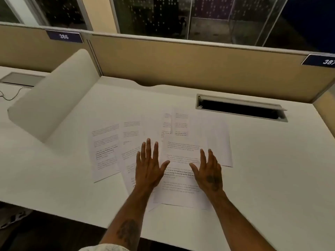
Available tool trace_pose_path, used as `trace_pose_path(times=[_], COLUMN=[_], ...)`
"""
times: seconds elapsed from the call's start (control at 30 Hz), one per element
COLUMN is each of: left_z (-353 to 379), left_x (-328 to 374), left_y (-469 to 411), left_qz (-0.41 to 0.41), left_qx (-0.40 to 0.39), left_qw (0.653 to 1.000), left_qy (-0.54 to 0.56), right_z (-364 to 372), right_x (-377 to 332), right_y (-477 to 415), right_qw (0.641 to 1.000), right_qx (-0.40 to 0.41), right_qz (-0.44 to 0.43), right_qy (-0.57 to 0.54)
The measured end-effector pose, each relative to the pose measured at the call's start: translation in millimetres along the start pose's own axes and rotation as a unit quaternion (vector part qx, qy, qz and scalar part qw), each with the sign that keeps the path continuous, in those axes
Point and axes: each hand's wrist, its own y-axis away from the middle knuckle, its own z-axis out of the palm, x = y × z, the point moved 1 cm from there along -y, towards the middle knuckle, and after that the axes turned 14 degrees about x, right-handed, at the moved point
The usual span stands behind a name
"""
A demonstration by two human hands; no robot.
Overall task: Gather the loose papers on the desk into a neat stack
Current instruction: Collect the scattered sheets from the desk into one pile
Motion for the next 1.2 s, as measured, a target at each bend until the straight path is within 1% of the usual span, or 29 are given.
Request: trace_pose_path(times=[0.07,0.17,0.23,0.33,0.47,0.53,0.63,0.7,0.8,0.87,0.97,1.03,1.1,1.13,1.2], left_z=[4,11,14,16,17,16,17,16,10,-1,-25,-41,-54,-60,-70], left_x=[3,9,14,18,21,21,19,17,9,-1,-24,-39,-53,-61,-79], left_y=[3,9,11,10,4,0,-3,-1,2,4,6,12,19,23,33], left_qz=[-0.048,-0.097,-0.132,-0.208,-0.279,-0.303,-0.316,-0.329,-0.346,-0.37,-0.387,-0.385,-0.384,-0.385,-0.394], left_qx=[-0.044,-0.067,-0.078,-0.09,-0.093,-0.102,-0.109,-0.105,-0.087,-0.067,-0.054,-0.06,-0.053,-0.043,-0.019], left_qw=[0.998,0.993,0.988,0.972,0.946,0.932,0.913,0.893,0.862,0.824,0.756,0.725,0.714,0.711,0.712], left_qy=[-0.001,-0.001,0.009,0.063,0.136,0.17,0.235,0.29,0.361,0.424,0.526,0.568,0.583,0.586,0.581], right_z=[2,7,8,8,9,9,11,11,4,-3,-14,-20,-23,-24,-24], right_x=[3,6,5,2,-1,0,3,3,-3,-11,-30,-45,-62,-70,-85], right_y=[3,10,12,10,5,1,-3,-6,-15,-24,-32,-35,-36,-37,-36], right_qw=[0.997,0.983,0.979,0.972,0.953,0.942,0.928,0.915,0.886,0.873,0.86,0.853,0.852,0.846,0.835], right_qx=[-0.016,-0.023,-0.022,-0.028,-0.037,-0.045,-0.053,-0.056,-0.048,-0.058,-0.092,-0.121,-0.154,-0.17,-0.183], right_qz=[0.077,0.178,0.195,0.223,0.278,0.306,0.332,0.336,0.329,0.307,0.258,0.228,0.188,0.172,0.161], right_qy=[-0.019,-0.048,-0.057,-0.073,-0.112,-0.131,-0.162,-0.215,-0.322,-0.376,-0.432,-0.454,-0.464,-0.475,-0.493])
